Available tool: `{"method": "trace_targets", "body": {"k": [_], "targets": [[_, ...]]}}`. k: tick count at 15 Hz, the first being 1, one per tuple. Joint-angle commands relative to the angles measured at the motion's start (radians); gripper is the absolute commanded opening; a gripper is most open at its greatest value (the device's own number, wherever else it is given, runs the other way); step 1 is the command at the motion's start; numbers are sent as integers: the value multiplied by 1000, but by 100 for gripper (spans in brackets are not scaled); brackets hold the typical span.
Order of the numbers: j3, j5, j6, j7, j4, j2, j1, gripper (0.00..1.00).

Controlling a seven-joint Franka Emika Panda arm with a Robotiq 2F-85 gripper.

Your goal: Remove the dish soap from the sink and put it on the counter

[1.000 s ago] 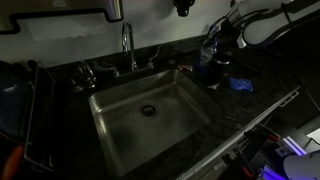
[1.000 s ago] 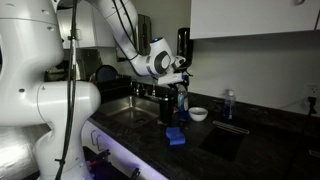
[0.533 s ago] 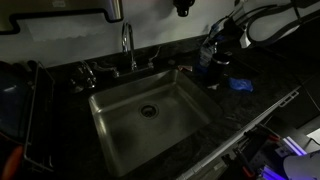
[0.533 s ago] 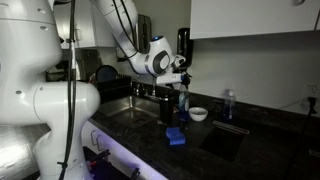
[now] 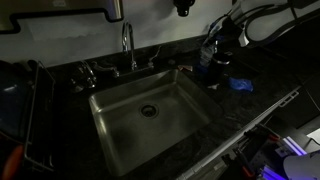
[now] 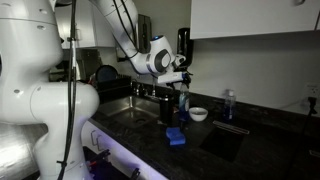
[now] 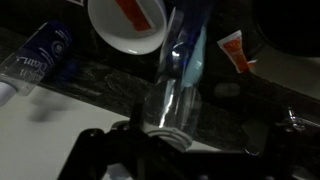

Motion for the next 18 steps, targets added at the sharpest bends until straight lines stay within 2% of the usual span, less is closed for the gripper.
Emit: {"method": "trace_targets", "body": {"k": [1,3,6,15,16,17,18], "targets": [[-34,-187,-68,146,96,86,-7,100],[-68,-305,-117,236,124,84,16,100],[-80,-450,-198,338,133,32,38,100],[-19,-624,-337,436,110,-169,62,100],[158,-589,-335,406,105,-170,-111,100],[197,-590,-345,403,101,-192,-140,100],[272,-581,-350,394,95,-211,-203,100]]}}
